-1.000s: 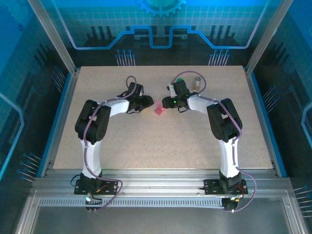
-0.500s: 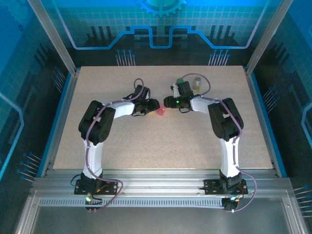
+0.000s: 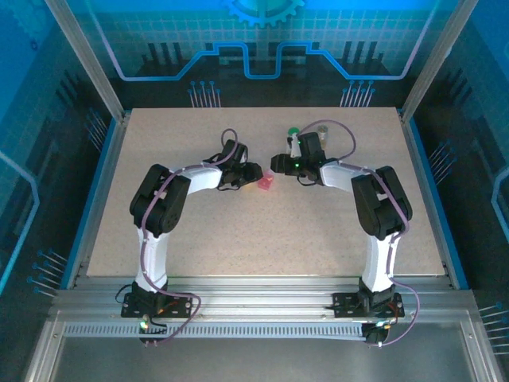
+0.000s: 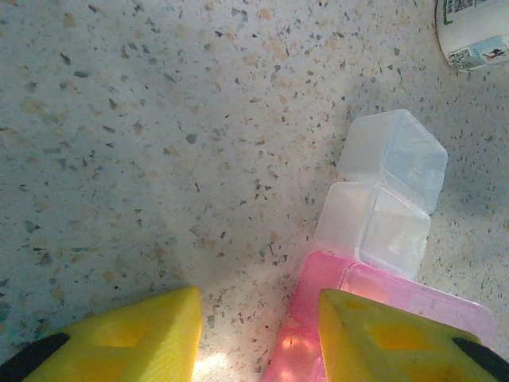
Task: Sort the pills into containers
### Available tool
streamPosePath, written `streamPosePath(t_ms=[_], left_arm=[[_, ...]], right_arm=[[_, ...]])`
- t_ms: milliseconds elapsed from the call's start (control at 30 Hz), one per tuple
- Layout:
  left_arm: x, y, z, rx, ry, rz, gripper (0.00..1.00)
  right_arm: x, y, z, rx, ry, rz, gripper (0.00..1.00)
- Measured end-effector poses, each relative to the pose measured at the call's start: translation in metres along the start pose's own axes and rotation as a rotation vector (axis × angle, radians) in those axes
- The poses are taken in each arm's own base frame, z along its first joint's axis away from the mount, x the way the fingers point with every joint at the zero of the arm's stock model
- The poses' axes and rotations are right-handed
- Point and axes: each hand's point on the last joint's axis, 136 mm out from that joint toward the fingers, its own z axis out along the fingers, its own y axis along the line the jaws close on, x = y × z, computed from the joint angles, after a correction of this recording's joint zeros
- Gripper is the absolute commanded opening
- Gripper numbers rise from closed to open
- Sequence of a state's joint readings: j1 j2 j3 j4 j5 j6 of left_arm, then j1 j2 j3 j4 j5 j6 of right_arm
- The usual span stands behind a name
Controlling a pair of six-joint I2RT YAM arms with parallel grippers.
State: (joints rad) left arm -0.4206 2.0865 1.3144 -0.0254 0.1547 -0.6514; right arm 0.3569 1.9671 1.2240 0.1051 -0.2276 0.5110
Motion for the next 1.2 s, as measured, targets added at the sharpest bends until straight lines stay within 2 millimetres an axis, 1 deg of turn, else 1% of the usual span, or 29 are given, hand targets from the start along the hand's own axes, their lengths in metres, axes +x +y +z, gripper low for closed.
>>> streamPosePath(t_ms=[133, 267, 333, 533, 633, 867, 1067, 1200], left_arm=[[0.005, -0.005, 0.001, -0.002, 0.011, 0.012, 0.44], [0.008, -0.007, 0.001, -0.008, 0.015, 0.019, 0.44], [0.008, -0.007, 0.001, -0.009, 0.016, 0.019, 0.44], [0.009, -0.008, 0.001, -0.013, 0.021, 0.02, 0.44], [0.01, -0.007, 0.001, -0.017, 0.025, 0.018, 0.43], [0.01, -0.007, 0.001, -0.018, 0.025, 0.018, 0.43], [0.009, -0.006, 0.001, -0.022, 0.021, 0.019, 0.43], [0.009, -0.006, 0.001, -0.022, 0.021, 0.018, 0.43]], right_arm=[[-0.007, 0.008, -0.005, 0.005, -0.008, -0.021, 0.6], [-0.009, 0.016, -0.004, 0.008, -0.005, -0.039, 0.6], [-0.006, 0.018, -0.003, 0.012, 0.002, -0.043, 0.59], [0.009, 0.008, 0.006, 0.037, 0.049, -0.04, 0.57], [0.013, 0.006, 0.007, 0.045, 0.06, -0.045, 0.55], [0.018, 0.003, 0.011, 0.044, 0.076, -0.052, 0.49], [0.032, -0.005, 0.013, 0.061, 0.115, -0.053, 0.48], [0.037, -0.008, 0.013, 0.069, 0.129, -0.059, 0.44]])
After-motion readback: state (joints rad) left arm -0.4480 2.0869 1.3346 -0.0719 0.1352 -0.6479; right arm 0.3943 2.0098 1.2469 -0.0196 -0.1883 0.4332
